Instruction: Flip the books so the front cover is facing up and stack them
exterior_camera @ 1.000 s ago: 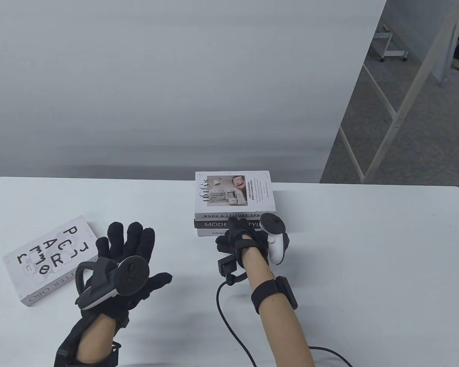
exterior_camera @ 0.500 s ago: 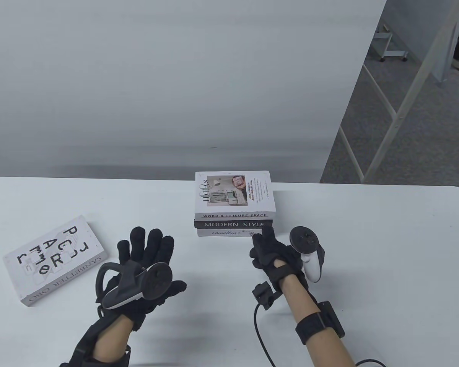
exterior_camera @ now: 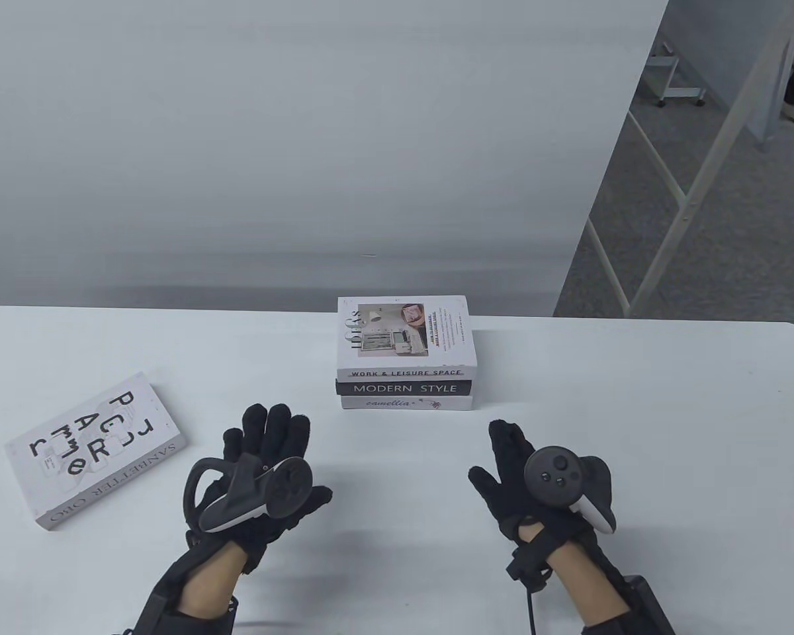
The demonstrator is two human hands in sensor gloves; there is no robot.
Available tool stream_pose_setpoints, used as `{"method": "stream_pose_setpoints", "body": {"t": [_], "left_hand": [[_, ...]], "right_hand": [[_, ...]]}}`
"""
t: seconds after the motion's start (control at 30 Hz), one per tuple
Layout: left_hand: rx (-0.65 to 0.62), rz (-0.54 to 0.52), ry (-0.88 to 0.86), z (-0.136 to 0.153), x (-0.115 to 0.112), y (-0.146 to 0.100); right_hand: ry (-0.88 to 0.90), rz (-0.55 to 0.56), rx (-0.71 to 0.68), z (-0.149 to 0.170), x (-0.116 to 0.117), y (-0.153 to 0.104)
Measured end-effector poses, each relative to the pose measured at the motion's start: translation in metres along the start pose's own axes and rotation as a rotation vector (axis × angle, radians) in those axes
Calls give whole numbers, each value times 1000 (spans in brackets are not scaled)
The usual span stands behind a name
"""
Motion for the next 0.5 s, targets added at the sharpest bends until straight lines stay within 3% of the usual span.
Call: {"method": "stream_pose_setpoints", "body": {"t": [0.27, 0.33, 0.5], "left_hand": [[76, 39, 7, 30, -33, 7], [92, 74, 68, 48, -45, 11], [223, 198, 158, 123, -69, 12]], "right_hand": [[-312, 7, 117, 14, -16, -25], [-348, 12, 140, 18, -21, -29], [-379, 11, 168, 21, -25, -31]]}}
Point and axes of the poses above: the tracker on the back of each hand, its own z axis roughly to the little-finger side, its own y axis roughly from the wrist to the fingertips, x = y × z, the point moved 4 cm from there along y, roughly from the wrist to the fingertips, and after that the axes turned 14 degrees about -z, right-handed, at the moved point
